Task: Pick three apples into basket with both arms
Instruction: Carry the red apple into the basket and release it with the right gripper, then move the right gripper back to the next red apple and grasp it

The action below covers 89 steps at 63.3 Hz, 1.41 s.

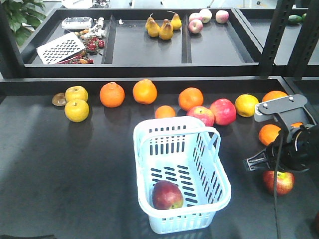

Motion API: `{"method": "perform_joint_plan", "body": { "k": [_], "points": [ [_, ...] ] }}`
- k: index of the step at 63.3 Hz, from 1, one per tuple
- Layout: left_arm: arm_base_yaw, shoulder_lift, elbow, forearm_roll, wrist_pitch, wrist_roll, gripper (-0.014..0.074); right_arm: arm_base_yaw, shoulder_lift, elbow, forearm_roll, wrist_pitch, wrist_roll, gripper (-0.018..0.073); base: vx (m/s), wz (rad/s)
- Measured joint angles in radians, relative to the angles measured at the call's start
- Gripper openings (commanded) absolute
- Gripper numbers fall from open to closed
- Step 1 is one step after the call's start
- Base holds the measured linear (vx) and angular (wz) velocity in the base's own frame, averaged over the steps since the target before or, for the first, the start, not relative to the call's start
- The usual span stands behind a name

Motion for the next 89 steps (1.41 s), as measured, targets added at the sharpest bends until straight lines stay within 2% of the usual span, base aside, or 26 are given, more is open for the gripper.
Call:
{"method": "perform_joint_plan", "body": {
  "k": [7, 11, 21, 27, 31, 61, 89],
  "points": [
    [0.0, 0.0, 0.0, 0.0, 0.0, 0.0, -0.0006, -0.085, 0.048, -0.025, -0.003, -0.021, 0.026, 0.0153, 0.0, 0.0],
    [0.0, 0.0, 0.0, 0.0, 0.0, 0.0, -0.0006, -0.153, 0.087, -0.051, 0.019, -0.023, 0.011, 0.026, 0.0, 0.0],
    [0.0, 0.0, 0.0, 0.0, -0.001, 0.0, -0.0006, -0.306, 0.199, -0.144, 0.171, 0.016, -0.136, 0.0547, 0.0, 0.0],
    [0.0, 0.0, 0.0, 0.0, -0.001, 0.0, -0.0006, -0.361, 0.27, -0.193, 0.228, 0.038, -0.216, 0.0676, 0.0, 0.0],
    [0.0, 0.0, 0.0, 0.0, -0.001, 0.0, -0.0006, -0.378, 0.312, -0.221, 0.243, 0.048, -0.241, 0.0727, 0.0, 0.0],
    [0.0, 0.0, 0.0, 0.0, -0.001, 0.0, -0.0006, -0.383, 0.572, -0.388, 0.247, 0.085, -0.263, 0.0661, 0.0, 0.0],
    [0.0, 0.0, 0.0, 0.0, -0.001, 0.0, -0.0006, -0.383, 0.747, -0.401, 0.236, 0.074, -0.264, 0.063, 0.0, 0.0]
  ]
}}
